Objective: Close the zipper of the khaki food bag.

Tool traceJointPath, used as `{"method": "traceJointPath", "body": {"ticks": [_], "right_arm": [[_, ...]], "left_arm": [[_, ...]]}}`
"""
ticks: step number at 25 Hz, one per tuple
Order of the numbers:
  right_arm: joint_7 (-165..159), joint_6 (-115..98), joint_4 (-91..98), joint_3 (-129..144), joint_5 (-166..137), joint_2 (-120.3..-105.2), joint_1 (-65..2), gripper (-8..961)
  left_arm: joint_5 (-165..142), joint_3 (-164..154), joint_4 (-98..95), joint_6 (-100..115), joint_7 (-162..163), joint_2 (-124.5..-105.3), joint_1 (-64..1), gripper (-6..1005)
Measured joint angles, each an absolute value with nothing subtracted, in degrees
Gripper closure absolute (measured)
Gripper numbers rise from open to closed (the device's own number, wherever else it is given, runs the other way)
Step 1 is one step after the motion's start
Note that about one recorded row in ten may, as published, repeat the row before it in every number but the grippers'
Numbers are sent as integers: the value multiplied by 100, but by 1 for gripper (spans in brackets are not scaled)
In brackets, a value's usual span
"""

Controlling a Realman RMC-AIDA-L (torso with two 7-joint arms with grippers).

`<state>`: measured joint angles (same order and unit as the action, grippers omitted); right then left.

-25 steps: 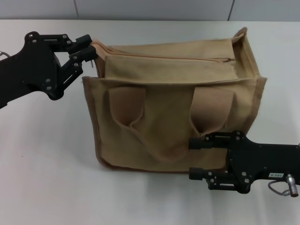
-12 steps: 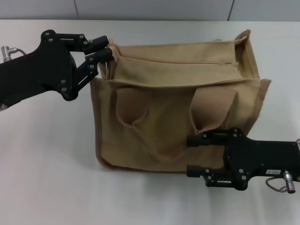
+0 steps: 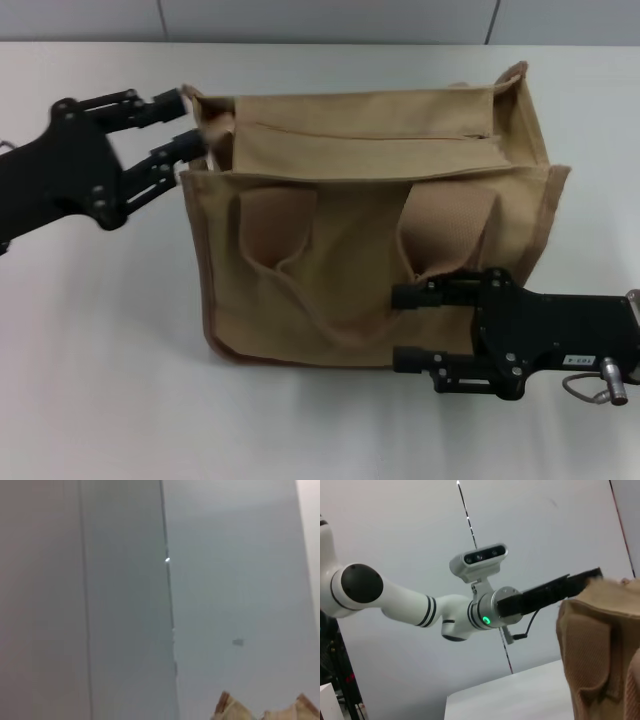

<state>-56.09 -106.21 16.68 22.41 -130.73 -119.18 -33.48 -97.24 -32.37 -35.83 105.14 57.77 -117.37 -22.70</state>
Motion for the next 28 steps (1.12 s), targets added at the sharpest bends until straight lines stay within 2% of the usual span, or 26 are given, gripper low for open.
{"method": "traceJointPath", "body": {"ticks": [1, 4, 8, 14, 21, 24, 28], "right_arm": [[-5609, -10621, 1668, 2241, -13073, -11918, -3348, 318], [-5696, -10621, 1671, 2241, -13009, -11918, -3375, 318], [-5764, -10624, 1681, 2242, -12958, -11914, -3391, 318], [-5857, -10626, 1695, 2241, -12893, -11910, -3393, 318], [-5906, -10631, 1716, 2241, -12884, -11909, -3392, 318], [-5906, -10631, 1718, 2241, -12884, -11911, -3393, 318], [-5892, -10632, 1709, 2240, -12884, -11913, -3388, 318]], "left_arm": [[-9724, -3237, -3583, 10514, 5778, -11737, -2270, 785], [-9729, -3234, -3560, 10481, 6014, -11576, -2153, 701], [-9828, -3264, -3550, 10372, 6260, -11440, -2081, 434], [-10337, -3273, -3546, 10017, 6419, -11372, -2159, 305], [-10655, -3290, -3539, 9907, 6538, -11365, -2300, 309], [-10865, -3354, -3490, 10037, 6619, -11468, -2554, 311], [-10932, -3416, -3479, 10038, 6655, -11501, -2625, 314]]}}
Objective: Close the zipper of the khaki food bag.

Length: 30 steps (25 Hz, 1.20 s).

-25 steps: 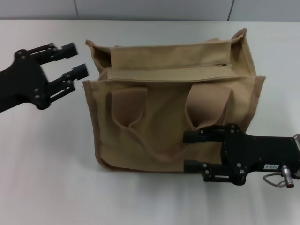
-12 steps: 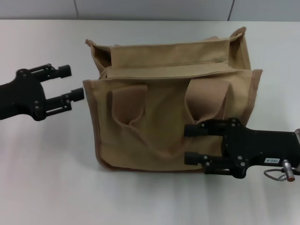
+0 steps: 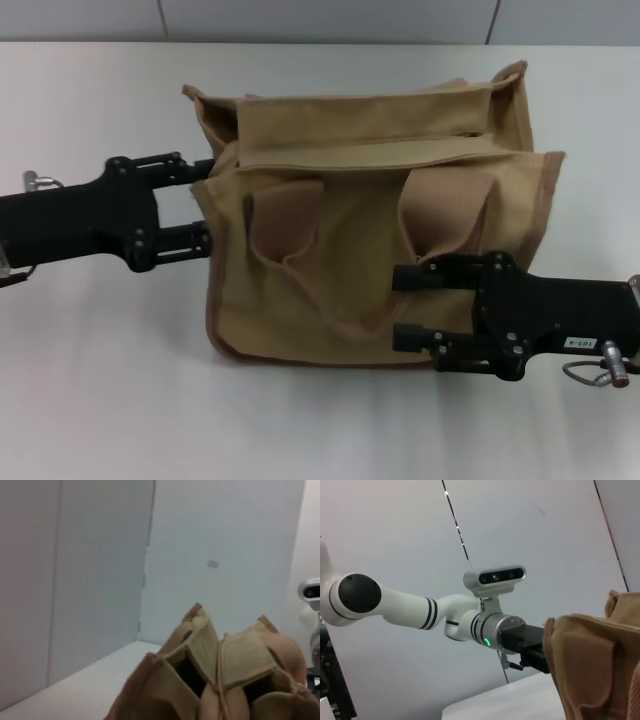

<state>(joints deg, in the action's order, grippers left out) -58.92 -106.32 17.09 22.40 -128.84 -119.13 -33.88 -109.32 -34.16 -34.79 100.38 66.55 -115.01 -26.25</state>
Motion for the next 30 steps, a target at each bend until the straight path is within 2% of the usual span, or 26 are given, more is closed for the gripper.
{"method": "traceJointPath", "body": {"ticks": [6, 10, 15, 20, 30], "right_arm": [[-5864, -10636, 1685, 2245, -12884, -11917, -3384, 318], [-5864, -10663, 1681, 2245, -12884, -11918, -3386, 318], [-5881, -10704, 1668, 2241, -12884, -11918, -3379, 319], [-5880, -10705, 1654, 2241, -12884, -11918, -3381, 319], [-5859, -10713, 1644, 2241, -12885, -11918, -3378, 319]], "left_arm": [[-10952, -3479, -3460, 9906, 6448, -11629, -2718, 318], [-10914, -3423, -3486, 9782, 6156, -11649, -2670, 411], [-10910, -3344, -3496, 9746, 5838, -11656, -2620, 610], [-10899, -3011, -3528, 9745, 5779, -11657, -2564, 861], [-10596, -2804, -3573, 10105, 5754, -11627, -2419, 880]]}}
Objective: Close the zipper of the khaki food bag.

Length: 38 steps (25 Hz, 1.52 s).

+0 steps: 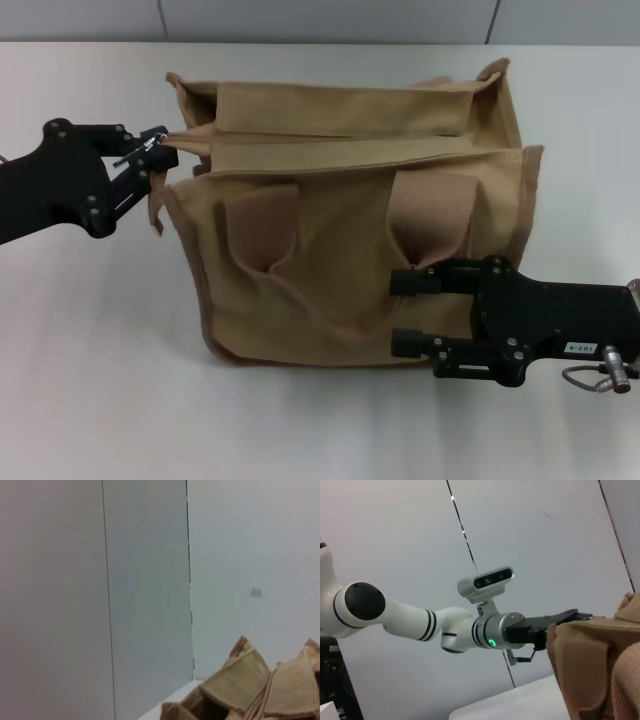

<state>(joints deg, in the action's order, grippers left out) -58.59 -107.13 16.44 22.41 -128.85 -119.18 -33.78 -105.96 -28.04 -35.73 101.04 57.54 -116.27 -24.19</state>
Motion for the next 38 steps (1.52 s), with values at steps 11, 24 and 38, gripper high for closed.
{"method": "traceJointPath", "body": {"ticks": [11, 24, 38], "right_arm": [[-5774, -11387, 1666, 2247, -12532, -11908, -3290, 319], [-5672, -12125, 1659, 2231, -11948, -11879, -3162, 319], [-6218, -11547, 1573, 2240, -11244, -11914, -3573, 320]], "left_arm": [[-10251, -2794, -3662, 10646, 5108, -11760, -2278, 886], [-10272, -3105, -4584, 10643, 4911, -11820, -2311, 888], [-10575, -3898, -6150, 10503, 5086, -11823, -2416, 892]]}}
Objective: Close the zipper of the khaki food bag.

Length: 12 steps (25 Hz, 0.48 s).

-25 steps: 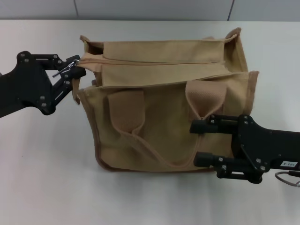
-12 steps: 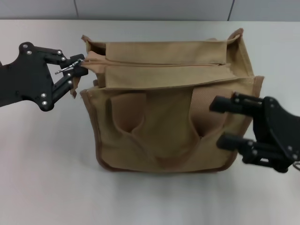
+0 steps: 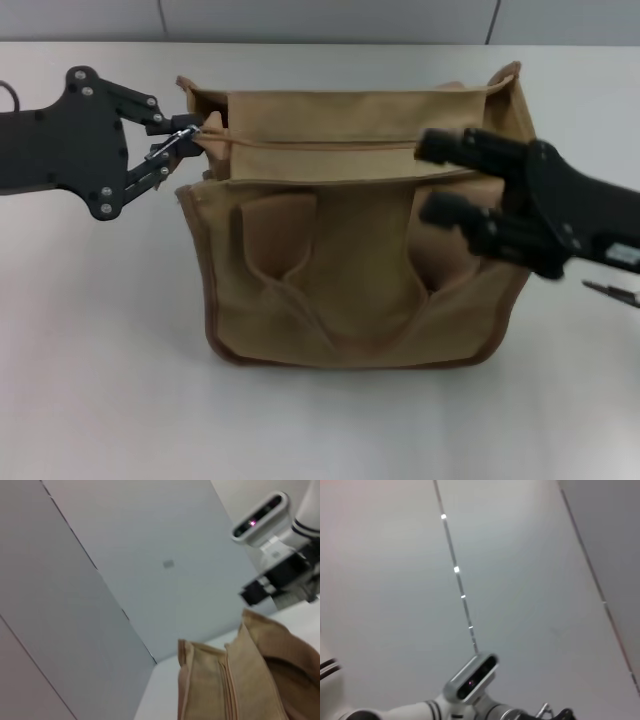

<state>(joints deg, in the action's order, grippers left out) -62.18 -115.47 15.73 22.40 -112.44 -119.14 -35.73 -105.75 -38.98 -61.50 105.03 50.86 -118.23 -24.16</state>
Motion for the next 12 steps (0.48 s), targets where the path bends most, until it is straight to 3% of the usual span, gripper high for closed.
{"method": "traceJointPath", "body": {"ticks": [12], "right_arm": [[-7251, -10379, 1593, 2441, -11042, -11918, -4393, 320]], "left_arm": [[-10799, -3919, -6765, 10272, 5104, -11850, -2667, 894]]}}
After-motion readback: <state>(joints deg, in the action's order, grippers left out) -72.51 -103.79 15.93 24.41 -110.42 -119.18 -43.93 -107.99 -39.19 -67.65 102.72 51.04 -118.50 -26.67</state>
